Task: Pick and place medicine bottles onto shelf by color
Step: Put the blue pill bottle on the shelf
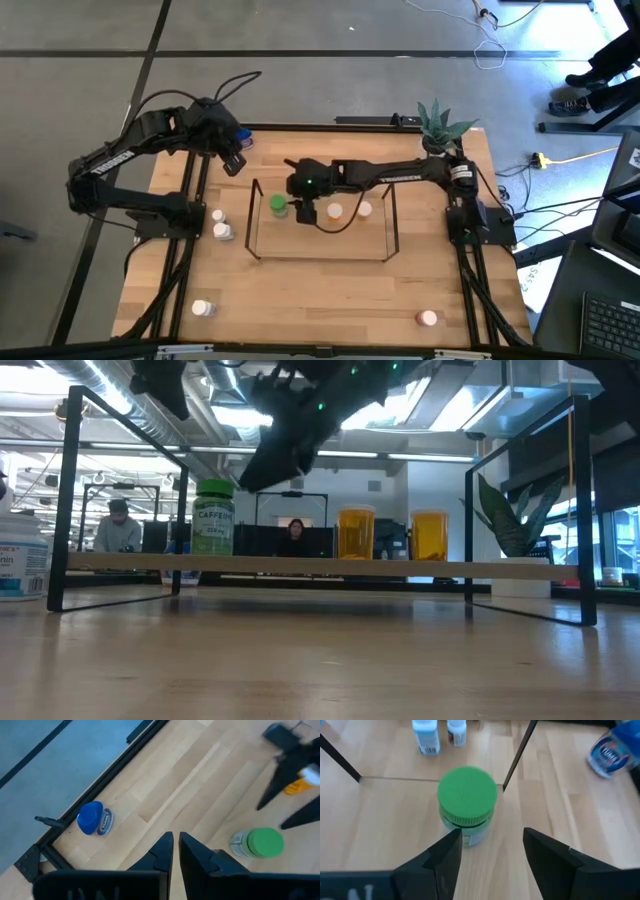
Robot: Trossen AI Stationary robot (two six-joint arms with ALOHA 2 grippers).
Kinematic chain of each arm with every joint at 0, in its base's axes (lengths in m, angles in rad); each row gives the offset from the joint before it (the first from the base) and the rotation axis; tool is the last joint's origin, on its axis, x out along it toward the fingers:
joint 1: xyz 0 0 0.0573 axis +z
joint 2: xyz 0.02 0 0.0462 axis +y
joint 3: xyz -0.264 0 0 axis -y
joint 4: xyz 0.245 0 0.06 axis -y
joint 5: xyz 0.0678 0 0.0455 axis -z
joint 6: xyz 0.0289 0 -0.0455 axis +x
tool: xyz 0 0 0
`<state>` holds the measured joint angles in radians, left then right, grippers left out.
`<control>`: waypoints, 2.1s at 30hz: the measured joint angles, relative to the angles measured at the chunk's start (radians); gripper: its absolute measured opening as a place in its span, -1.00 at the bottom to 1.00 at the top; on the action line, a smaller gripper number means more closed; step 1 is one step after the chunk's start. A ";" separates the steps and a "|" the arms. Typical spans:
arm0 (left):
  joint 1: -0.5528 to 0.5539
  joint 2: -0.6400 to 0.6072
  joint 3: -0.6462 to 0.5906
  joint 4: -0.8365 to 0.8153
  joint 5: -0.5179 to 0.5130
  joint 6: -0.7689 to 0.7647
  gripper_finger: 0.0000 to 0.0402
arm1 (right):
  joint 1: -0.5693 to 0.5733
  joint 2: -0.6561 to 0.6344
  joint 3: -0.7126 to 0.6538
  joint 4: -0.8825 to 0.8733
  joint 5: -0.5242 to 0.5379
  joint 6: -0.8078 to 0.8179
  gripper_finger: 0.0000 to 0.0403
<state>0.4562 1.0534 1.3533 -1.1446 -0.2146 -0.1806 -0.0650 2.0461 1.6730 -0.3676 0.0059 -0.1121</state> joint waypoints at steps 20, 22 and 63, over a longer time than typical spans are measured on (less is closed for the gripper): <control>0.424 0.276 0.000 -0.001 0.287 0.054 -0.87 | 0.000 -0.258 0.002 -0.146 0.003 0.005 0.06; 0.470 0.305 0.000 -0.004 0.285 0.030 -0.87 | 0.000 -0.276 0.002 -0.146 0.002 0.005 0.06; 0.625 0.413 0.000 0.033 0.280 0.269 -0.87 | -0.162 -0.348 0.001 -0.307 -0.278 -0.028 0.06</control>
<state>1.0811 1.4662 1.3537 -1.1118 0.0658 0.0887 -0.2272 1.6978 1.6737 -0.6746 -0.2718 -0.1406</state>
